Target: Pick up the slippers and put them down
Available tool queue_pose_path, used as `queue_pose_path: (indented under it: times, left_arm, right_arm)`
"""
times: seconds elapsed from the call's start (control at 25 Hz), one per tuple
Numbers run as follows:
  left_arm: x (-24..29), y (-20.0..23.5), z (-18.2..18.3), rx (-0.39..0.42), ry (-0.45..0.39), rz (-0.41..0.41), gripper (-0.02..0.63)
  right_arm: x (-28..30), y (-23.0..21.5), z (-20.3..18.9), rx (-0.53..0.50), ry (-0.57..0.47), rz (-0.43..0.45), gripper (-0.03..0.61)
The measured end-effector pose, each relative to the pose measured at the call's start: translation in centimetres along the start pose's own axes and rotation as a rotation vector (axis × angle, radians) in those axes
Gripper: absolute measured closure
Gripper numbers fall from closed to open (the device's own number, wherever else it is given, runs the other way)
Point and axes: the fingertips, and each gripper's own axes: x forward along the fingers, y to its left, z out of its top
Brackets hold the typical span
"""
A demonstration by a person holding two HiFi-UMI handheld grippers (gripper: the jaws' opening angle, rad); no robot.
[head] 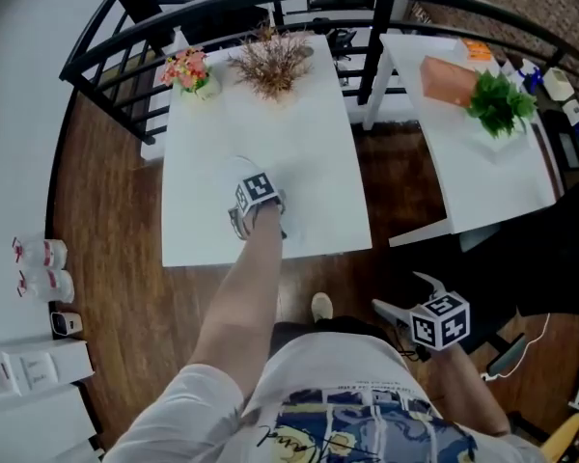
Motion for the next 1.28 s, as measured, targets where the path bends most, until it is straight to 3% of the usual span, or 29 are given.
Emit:
queue_pose_path:
  times: [0.12, 0.32, 0.4, 0.52, 0.72, 0.8, 0.88, 1.0, 1.28]
  left_arm:
    - [-0.7, -0.3, -0.1, 0.073, -0.002, -0.039, 0.112]
    - [-3.1, 0.5, -0.7, 0.159, -0.060, -0.086, 0.135]
    - [-4.8, 1.0, -0.7, 0.192, -0.095, -0.110, 0.181]
    - [-6.8, 3.0, 0.2, 0.228, -0.136, -0.119, 0.183]
    - [-11.0, 10.3, -0.2, 0.216, -0.198, -0.111, 0.186]
    - [-11.2, 13.7, 1.4, 0.214, -0.207, -0.090, 0.187]
    - [-11.5, 18.3, 2.2, 0.163, -0.214, -0.045, 0.187]
    - [-13.5, 24.9, 0.3, 0.116, -0.211, -0.031, 0.187]
    - [-18.4, 40.8, -6.6, 0.042, -0.256, -0.050, 0.187]
  right_arm:
    - [0.4, 0.4, 0.9, -0.004, -0.022, 0.012, 0.107]
    - [1.5, 2.1, 2.0, -0.059, -0.020, 0.053, 0.107]
    - [2.0, 3.1, 2.3, -0.082, -0.015, 0.072, 0.107]
    - [4.0, 4.3, 3.5, -0.118, 0.003, 0.117, 0.107]
    - [8.4, 10.1, 4.0, -0.239, 0.065, 0.220, 0.107]
    - [11.7, 11.8, 6.0, -0.277, 0.079, 0.246, 0.107]
    - [15.2, 13.6, 8.2, -0.334, 0.102, 0.293, 0.107]
    - [17.6, 19.0, 8.2, -0.391, 0.115, 0.332, 0.107]
    - [20.7, 34.8, 2.8, -0.492, 0.145, 0.378, 0.107]
